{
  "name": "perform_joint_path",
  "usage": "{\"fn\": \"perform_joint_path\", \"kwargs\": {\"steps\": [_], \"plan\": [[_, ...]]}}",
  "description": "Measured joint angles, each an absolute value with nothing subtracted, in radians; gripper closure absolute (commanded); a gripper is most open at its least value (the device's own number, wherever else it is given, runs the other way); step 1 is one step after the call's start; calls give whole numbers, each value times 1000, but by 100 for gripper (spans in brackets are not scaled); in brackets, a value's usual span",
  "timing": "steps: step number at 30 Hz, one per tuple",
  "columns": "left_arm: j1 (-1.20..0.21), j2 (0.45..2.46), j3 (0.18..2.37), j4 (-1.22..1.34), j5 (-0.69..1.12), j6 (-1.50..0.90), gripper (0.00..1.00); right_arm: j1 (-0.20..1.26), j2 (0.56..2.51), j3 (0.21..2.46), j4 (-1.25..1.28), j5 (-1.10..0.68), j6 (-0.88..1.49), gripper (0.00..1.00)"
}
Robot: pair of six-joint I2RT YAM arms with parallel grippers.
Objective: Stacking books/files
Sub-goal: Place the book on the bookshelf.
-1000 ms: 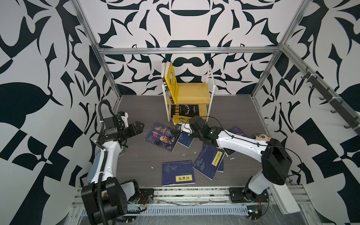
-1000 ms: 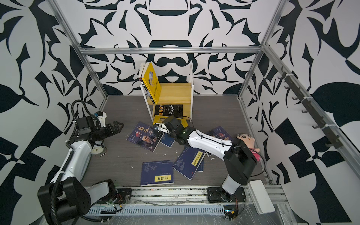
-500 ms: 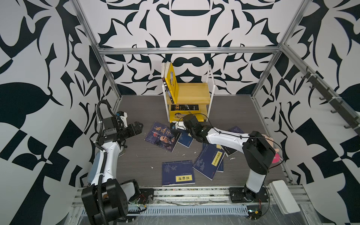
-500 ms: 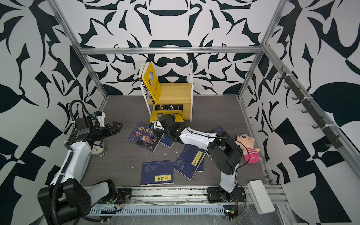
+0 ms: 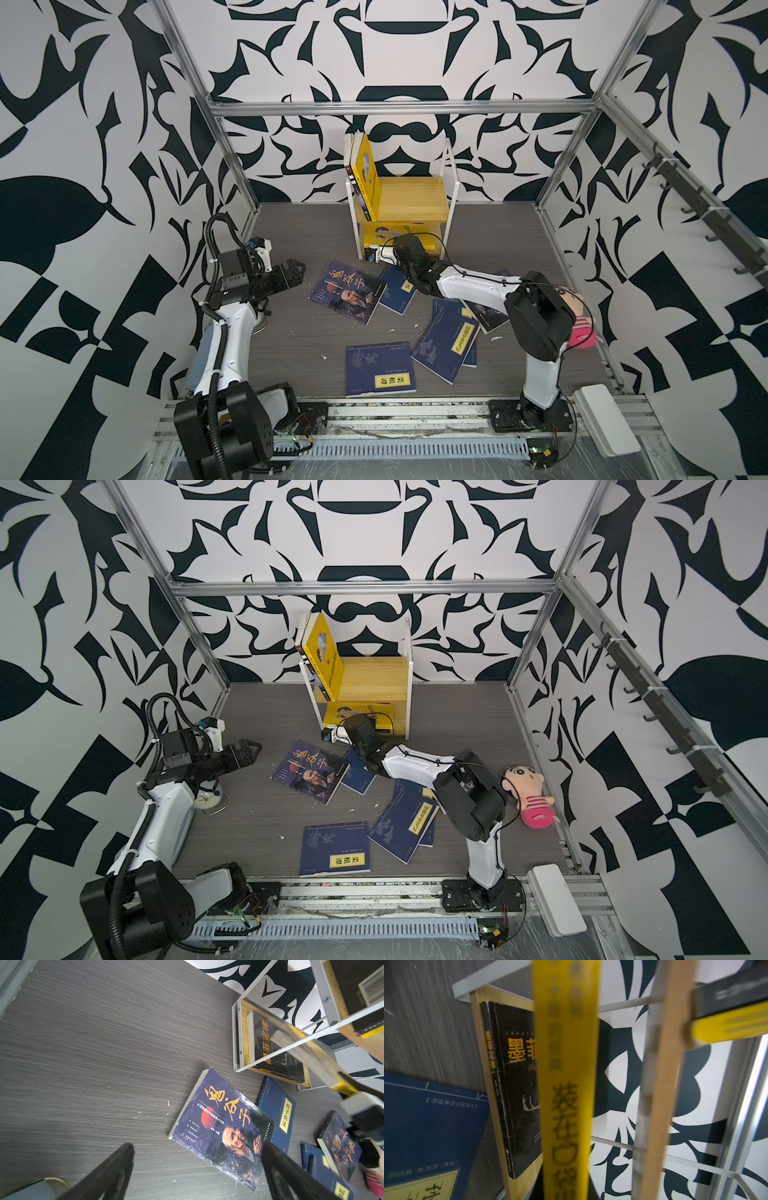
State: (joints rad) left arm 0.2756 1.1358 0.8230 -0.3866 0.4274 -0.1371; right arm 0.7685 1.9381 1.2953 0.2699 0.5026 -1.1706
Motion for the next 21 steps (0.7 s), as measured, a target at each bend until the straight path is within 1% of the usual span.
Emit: {"fn": "perform_joint_path", "kwargs": {"steps": [5, 9, 14, 21], "plan": [[280, 1135, 823, -387, 430, -137, 0, 756, 2017, 1299, 279, 493, -1172, 100], [281, 1134, 823, -387, 430, -137, 0, 751, 2037, 1339, 205, 463, -1139, 99], [282, 1134, 823, -387, 433, -138, 0, 729, 2054, 1427, 97, 404, -1086, 90], [282, 1133, 823, -387, 435, -138, 0, 701, 2120, 1555, -49, 324, -1049, 68]]}}
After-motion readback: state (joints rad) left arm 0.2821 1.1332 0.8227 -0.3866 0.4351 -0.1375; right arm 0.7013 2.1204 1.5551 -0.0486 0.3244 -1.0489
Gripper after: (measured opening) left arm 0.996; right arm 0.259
